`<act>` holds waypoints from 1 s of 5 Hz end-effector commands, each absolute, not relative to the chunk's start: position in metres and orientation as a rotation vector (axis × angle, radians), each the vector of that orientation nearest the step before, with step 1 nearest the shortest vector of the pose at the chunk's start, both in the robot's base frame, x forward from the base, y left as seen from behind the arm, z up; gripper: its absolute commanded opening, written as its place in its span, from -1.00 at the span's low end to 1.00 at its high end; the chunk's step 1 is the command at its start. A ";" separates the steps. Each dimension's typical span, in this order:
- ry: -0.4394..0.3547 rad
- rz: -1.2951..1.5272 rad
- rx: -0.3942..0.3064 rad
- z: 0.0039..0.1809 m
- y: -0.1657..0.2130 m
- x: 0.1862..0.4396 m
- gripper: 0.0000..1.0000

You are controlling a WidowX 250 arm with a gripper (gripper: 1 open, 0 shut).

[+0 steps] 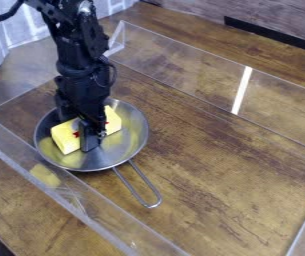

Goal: Remove the yellow object from inside the silver pan and put it on the table

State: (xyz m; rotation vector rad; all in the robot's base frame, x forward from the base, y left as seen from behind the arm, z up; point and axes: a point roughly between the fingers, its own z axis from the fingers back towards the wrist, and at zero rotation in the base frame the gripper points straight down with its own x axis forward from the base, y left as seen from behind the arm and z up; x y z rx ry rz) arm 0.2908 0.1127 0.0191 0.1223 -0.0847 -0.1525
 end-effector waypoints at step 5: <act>-0.071 -0.143 0.131 0.015 0.109 0.293 -1.00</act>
